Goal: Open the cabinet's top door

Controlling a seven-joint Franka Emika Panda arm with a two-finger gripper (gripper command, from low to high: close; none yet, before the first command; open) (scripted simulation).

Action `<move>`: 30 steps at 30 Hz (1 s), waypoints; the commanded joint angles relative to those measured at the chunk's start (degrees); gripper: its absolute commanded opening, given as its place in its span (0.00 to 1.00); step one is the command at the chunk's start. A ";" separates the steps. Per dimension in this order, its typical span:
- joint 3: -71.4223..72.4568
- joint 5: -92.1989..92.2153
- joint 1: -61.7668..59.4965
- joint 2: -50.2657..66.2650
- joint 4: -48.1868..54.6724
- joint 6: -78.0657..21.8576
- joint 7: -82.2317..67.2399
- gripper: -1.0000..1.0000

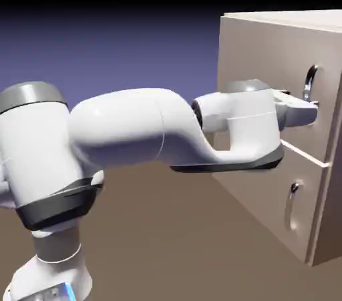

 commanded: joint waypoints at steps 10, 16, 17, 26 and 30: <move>10.97 1.81 -16.60 7.01 -13.33 -7.29 8.79 0.00; 21.34 7.96 -29.06 7.58 -22.92 -12.58 8.68 0.00; 23.22 9.15 -31.13 7.48 -24.46 -13.40 8.59 0.00; 41.47 20.74 -49.40 5.64 -36.12 -18.37 8.68 0.00; 49.78 26.57 -56.78 3.96 -40.08 -19.21 8.67 0.00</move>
